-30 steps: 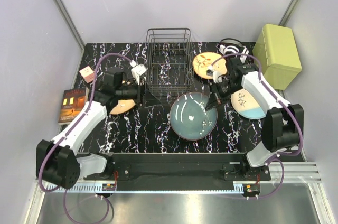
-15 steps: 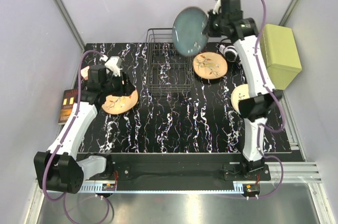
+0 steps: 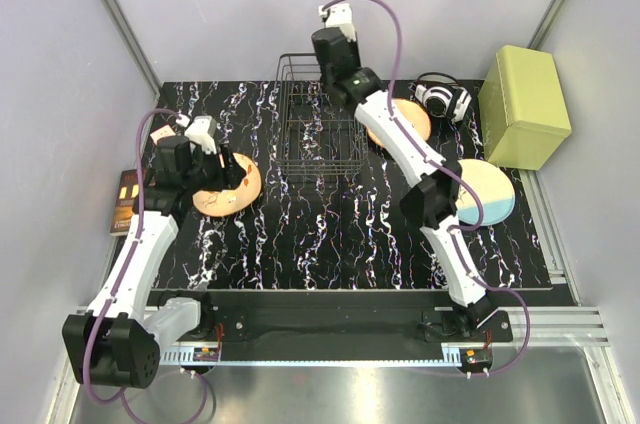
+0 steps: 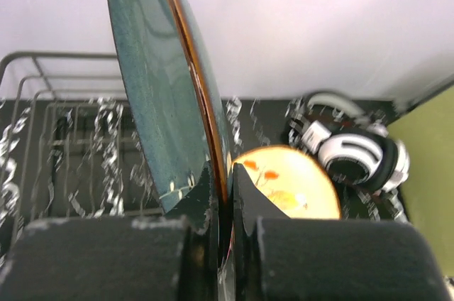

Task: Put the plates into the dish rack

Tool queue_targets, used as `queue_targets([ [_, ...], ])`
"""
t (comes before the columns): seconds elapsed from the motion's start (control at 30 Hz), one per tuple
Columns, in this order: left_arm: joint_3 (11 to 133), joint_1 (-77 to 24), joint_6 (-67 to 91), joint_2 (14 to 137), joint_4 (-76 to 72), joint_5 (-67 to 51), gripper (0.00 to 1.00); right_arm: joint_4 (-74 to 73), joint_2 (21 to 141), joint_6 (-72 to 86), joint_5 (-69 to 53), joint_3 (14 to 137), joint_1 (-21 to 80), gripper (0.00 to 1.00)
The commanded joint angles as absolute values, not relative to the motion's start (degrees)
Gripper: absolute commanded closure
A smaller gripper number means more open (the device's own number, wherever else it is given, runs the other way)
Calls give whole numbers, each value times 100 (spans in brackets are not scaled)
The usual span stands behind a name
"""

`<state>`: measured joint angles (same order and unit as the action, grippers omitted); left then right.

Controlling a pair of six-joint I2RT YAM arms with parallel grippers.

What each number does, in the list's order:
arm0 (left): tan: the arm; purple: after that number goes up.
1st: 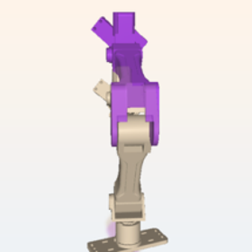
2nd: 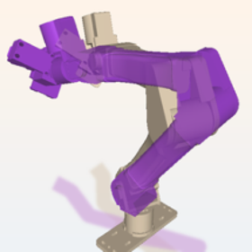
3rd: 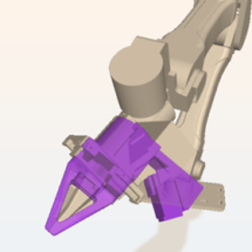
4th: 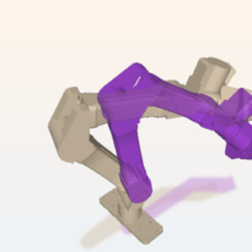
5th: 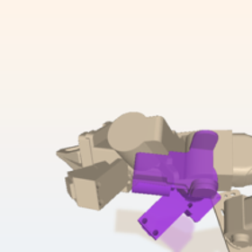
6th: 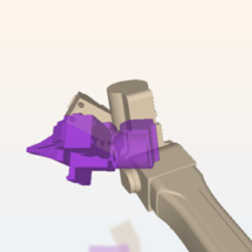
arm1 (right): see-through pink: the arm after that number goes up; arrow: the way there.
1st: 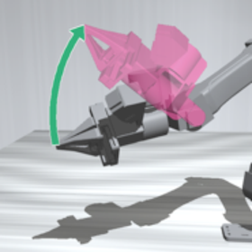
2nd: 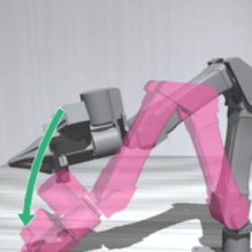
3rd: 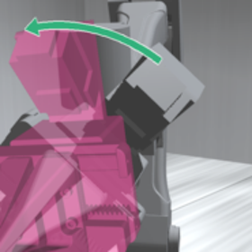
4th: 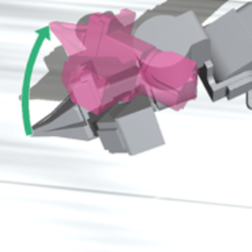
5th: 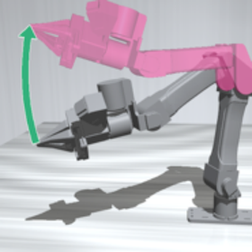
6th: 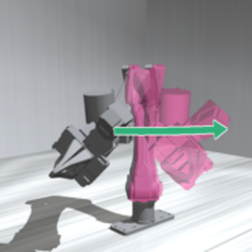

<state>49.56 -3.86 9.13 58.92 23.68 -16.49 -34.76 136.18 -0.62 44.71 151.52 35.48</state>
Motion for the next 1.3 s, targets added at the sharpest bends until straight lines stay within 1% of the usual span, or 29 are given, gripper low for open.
queue_targets([
  [0.0, 4712, -299, 1081, 5704, 1917, -1924, 40, -653, 13561, -1298, 6115, 15478, 3656, 100],
  [0.1, 4615, -299, 1142, 5616, 1829, -2013, 40, 304, 13781, -2142, 6554, 15451, 3735, 100],
  [0.2, 4588, -299, 1204, 5581, 1775, -2109, 40, 475, 13983, -2426, 6863, 15504, 3779, 100],
  [0.23, 4579, -299, 1222, 5590, 1749, -2118, 40, 396, 14001, -2365, 6882, 15513, 3779, 100],
  [0.33, 4553, -299, 1283, 5564, 1696, -2162, 40, -603, 13957, -1716, 6750, 15426, 3806, 100],
  [0.47, 4509, -299, 1283, 5520, 1652, -2162, 40, -1150, 13816, -1073, 6434, 15223, 3814, 100],
  [0.73, 4359, -299, 1283, 5467, 1582, -2127, 40, -1546, 13799, -818, 6258, 15038, 3806, 100],
  [0.83, 4333, -299, 1266, 5449, 1573, -2118, 40, -1932, 13825, -510, 6179, 14977, 3814, 100],
  [1.27, 4245, -299, 1178, 5502, 1608, -2092, 40, -2057, 14379, -264, 6020, 15293, 3823, 100],
])
